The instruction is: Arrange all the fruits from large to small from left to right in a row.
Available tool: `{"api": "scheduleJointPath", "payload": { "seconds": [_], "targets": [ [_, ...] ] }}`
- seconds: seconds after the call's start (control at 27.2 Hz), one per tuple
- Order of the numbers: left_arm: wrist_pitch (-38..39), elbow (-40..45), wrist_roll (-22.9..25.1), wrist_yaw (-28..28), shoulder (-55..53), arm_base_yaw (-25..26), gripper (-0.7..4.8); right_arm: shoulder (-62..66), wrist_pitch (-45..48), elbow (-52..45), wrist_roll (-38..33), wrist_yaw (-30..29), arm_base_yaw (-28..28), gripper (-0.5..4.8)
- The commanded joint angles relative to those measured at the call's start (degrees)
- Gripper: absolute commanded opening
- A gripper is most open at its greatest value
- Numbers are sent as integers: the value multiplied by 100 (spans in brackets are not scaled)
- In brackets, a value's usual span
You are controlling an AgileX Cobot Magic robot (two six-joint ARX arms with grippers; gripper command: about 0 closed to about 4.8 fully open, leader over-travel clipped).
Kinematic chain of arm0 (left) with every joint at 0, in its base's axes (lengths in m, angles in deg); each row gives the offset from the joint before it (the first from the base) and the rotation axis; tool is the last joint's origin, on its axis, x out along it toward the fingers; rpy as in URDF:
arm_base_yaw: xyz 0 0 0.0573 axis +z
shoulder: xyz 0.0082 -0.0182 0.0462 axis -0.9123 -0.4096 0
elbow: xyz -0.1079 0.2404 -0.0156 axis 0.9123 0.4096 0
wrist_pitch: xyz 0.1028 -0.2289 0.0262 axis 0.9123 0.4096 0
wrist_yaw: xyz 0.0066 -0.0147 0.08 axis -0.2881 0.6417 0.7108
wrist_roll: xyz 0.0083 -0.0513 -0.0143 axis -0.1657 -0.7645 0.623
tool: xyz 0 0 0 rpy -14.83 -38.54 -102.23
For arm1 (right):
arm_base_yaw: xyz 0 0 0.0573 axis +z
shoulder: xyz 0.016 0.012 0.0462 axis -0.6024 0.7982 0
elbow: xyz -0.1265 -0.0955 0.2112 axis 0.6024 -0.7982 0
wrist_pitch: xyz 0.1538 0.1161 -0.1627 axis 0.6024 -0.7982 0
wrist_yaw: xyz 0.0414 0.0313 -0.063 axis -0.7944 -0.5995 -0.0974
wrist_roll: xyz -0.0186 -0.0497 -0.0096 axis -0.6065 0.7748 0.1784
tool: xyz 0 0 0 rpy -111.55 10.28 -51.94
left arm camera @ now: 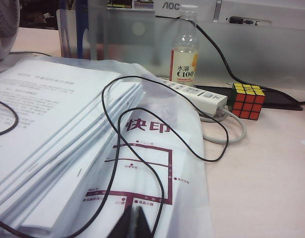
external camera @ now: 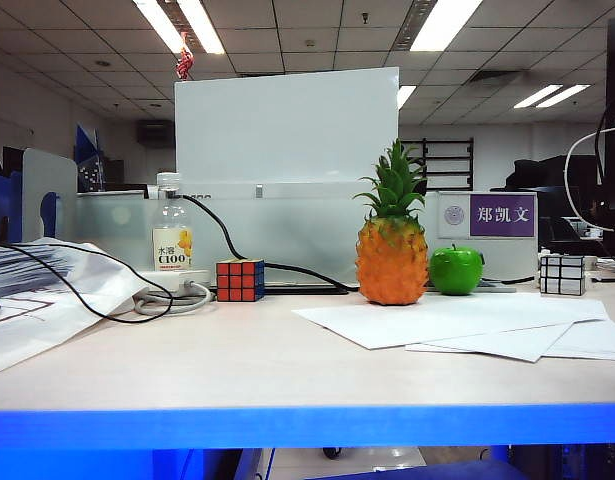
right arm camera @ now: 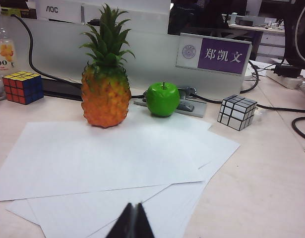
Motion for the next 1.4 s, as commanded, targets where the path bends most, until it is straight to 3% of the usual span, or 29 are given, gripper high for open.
{"api": "scheduleJointPath", "payload": {
  "seconds": [0.04, 0.18, 0.29, 0.51, 0.63, 0.77, 0.92, 0.99, 1.1, 1.21, 1.29, 1.36, 1.4],
  "targets": [
    [-77, -7, -302, -17, 9, 2, -5, -9, 103, -20, 26, 13, 4, 0],
    [-77, -7, -811, -39, 9, 2, -5, -9, 216, -20, 22, 11, 4, -1],
    [-72, -7, -1215, -70, 9, 2, -5, -9, 400, -20, -358, -24, 7, -1],
    [-114, -22, -2074, -651, 9, 2, -5, -9, 584, -20, -3034, -400, 11, -1],
    [-264, -24, -2358, -909, 9, 2, -5, -9, 734, -20, -3928, -433, 13, -1],
    [-778, -24, -2546, -944, 9, 2, -5, -9, 1045, -17, -3576, -483, 13, -1],
    [-1209, -26, -2575, -850, 9, 2, -6, 24, 2068, 52, -3174, -455, 13, -1],
    [-1368, -24, -2575, -1414, 9, 0, -6, 319, 2041, 304, -3088, -490, 15, -3],
    [-1906, -15, -2645, -2820, 9, -4, -6, 1394, 2358, 811, -2922, -1279, 31, -2],
    [-2286, -55, -2940, -3106, 9, -76, -6, 2741, 3034, 1464, -2347, -1720, 201, 2],
    [-2284, -175, -2874, -2927, -13, -151, -6, 3541, 3241, 1939, -1976, -1655, 372, 58],
    [-2277, -339, -2664, -2962, -101, -219, -6, 4459, 3294, 2522, -1539, -1499, 522, 243],
    [-2275, -424, -2603, -3001, -168, -238, -6, 4959, 3283, 2857, -1318, -1480, 588, 371]
  ]
}}
